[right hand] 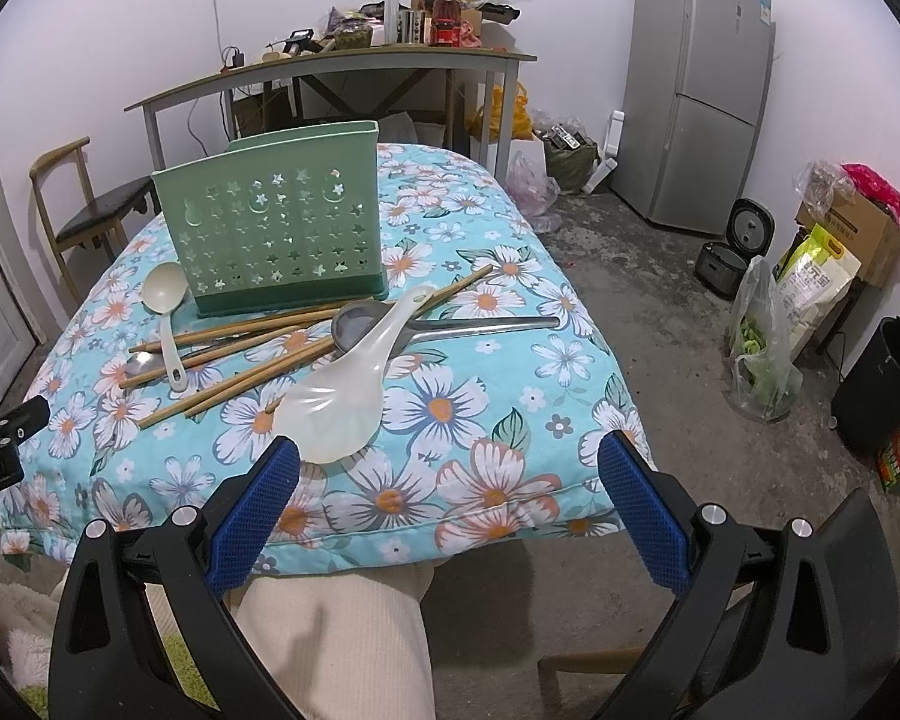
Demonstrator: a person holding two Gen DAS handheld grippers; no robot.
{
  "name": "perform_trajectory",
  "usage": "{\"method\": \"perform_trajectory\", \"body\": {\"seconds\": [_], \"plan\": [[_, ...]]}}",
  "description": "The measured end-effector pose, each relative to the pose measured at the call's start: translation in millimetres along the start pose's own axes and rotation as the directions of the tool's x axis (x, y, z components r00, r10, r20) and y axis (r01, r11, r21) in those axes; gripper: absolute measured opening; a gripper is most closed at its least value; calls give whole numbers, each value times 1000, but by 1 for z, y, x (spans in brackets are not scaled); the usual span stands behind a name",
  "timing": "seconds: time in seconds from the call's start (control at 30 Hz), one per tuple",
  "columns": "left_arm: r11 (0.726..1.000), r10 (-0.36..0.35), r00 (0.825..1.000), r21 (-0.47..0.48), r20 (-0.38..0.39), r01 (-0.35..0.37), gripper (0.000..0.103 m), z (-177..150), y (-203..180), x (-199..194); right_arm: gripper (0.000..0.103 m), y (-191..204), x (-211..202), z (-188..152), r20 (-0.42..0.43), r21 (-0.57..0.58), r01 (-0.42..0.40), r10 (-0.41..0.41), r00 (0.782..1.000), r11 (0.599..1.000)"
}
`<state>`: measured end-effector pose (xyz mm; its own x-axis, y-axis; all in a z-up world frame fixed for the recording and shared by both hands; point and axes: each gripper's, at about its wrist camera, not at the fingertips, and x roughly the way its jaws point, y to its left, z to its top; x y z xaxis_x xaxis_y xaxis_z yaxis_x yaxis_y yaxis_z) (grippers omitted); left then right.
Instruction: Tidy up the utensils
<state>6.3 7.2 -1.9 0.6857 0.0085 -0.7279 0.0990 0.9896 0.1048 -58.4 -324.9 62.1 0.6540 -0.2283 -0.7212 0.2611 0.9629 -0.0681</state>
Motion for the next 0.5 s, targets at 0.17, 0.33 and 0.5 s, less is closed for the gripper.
{"method": "perform_trajectory", "body": {"seconds": [0.17, 0.33, 0.5], "plan": [[1000, -1, 1000, 0, 0, 1, 95, 0, 0, 0, 97, -1, 0, 0, 1, 0, -1, 1, 1000, 1000], [1000, -1, 1000, -1, -3, 1, 95, -1, 0, 1, 97, 0, 0, 0, 0, -1, -2, 2, 1000, 1000], [1000, -1, 1000, -1, -5, 1, 95, 0, 0, 1, 97, 0, 1, -1, 1, 0, -1, 1, 1000, 1000]]}}
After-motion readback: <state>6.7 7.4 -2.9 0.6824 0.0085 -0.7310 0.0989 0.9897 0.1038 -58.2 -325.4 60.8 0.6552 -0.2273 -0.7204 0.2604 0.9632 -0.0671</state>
